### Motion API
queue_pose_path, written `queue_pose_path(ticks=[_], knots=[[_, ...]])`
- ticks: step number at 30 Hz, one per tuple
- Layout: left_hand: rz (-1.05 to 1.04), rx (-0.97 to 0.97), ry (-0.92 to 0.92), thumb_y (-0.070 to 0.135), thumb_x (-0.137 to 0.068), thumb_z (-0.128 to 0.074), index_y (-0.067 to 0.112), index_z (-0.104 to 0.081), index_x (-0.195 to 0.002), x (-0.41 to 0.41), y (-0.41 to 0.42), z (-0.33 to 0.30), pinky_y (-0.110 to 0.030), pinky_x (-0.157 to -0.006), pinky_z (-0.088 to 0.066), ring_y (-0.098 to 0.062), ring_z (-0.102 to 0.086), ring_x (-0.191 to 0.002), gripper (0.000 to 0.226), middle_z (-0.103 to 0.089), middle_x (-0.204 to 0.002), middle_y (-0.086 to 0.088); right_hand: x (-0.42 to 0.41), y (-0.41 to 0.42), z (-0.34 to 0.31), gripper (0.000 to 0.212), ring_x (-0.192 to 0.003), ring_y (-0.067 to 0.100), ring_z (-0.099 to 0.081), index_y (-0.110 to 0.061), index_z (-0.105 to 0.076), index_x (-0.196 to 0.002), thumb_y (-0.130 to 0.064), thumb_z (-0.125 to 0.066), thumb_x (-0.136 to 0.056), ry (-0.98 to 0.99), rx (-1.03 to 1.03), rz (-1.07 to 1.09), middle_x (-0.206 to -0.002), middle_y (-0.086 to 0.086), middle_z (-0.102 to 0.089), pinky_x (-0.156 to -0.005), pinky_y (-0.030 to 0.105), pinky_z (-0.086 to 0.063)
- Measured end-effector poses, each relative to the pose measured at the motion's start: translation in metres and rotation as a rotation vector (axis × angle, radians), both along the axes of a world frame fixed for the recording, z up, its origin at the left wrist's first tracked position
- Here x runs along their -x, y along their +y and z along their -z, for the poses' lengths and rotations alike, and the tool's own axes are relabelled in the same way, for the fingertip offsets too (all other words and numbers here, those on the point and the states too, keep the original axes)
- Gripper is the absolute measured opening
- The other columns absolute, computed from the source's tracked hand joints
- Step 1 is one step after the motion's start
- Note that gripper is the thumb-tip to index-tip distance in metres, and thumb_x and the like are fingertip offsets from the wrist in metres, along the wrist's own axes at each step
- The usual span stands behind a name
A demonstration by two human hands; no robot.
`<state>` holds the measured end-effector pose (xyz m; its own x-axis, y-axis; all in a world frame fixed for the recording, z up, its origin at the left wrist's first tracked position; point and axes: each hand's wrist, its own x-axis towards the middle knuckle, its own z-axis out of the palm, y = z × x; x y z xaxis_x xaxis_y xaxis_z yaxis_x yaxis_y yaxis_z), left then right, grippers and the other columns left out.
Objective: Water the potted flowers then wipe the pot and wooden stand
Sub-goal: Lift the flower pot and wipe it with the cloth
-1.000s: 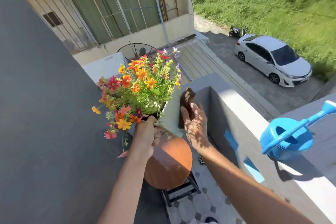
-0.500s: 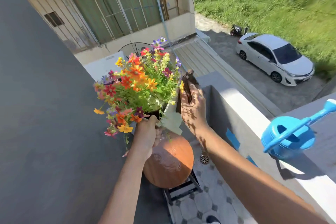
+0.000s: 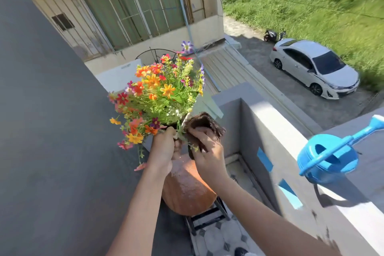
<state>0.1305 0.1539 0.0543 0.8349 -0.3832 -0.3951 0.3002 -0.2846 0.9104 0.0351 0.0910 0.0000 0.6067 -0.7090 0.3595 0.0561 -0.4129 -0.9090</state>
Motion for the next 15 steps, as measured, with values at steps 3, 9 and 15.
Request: queue_pose_path(ticks=[3, 9, 15], knots=[[0.0, -0.017, -0.004, 0.013, -0.09, -0.041, 0.019, -0.034, -0.068, 0.0, 0.002, -0.002, -0.019, -0.036, -0.015, -0.014, -0.019, -0.046, 0.024, -0.024, -0.058, 0.0, 0.013, 0.007, 0.021, 0.023, -0.1, 0.008, -0.06, -0.019, -0.067, -0.104, -0.006, -0.06, -0.086, 0.05, 0.095, -0.021, -0.104, -0.005, -0.066, -0.084, 0.028, -0.05], [0.027, 0.068, 0.023, 0.007, -0.089, -0.039, 0.025, -0.026, -0.066, 0.009, 0.004, -0.004, -0.021, -0.039, -0.008, -0.016, -0.008, -0.056, 0.032, -0.012, -0.066, -0.001, 0.02, -0.011, 0.009, 0.036, -0.087, 0.003, -0.056, -0.027, -0.059, -0.087, 0.009, -0.057, -0.084, -0.002, -0.157, 0.073, -0.09, -0.014, -0.059, -0.078, 0.016, -0.042], [0.037, 0.036, -0.041, 0.013, -0.092, -0.037, 0.02, -0.03, -0.07, 0.012, 0.002, -0.006, -0.019, -0.035, -0.013, -0.015, -0.015, -0.048, 0.024, -0.025, -0.058, -0.002, 0.007, -0.028, -0.032, 0.026, -0.111, 0.004, -0.058, -0.009, -0.063, -0.114, 0.0, -0.059, -0.091, -0.085, -0.091, 0.021, -0.117, -0.002, -0.061, -0.097, 0.019, -0.044]])
